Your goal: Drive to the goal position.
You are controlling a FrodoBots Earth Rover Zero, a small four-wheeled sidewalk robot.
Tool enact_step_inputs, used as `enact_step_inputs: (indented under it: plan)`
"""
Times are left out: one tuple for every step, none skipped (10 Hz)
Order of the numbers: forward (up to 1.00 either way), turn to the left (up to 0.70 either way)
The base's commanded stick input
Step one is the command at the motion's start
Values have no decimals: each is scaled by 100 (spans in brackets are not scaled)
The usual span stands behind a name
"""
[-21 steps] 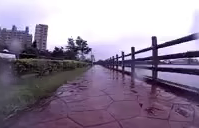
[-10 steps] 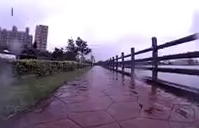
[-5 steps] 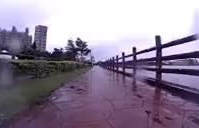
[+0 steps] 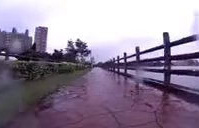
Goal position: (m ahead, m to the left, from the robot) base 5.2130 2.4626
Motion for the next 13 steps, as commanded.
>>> enact_step_inputs:
  plan:
    - [100, 0]
    - [100, 0]
    - [100, 0]
    - [100, 0]
    - [100, 0]
    - [100, 0]
    - [100, 0]
    - [100, 0]
    - [100, 0]
    - [100, 0]
    - [100, 0]
    - [100, 0]
    - [100, 0]
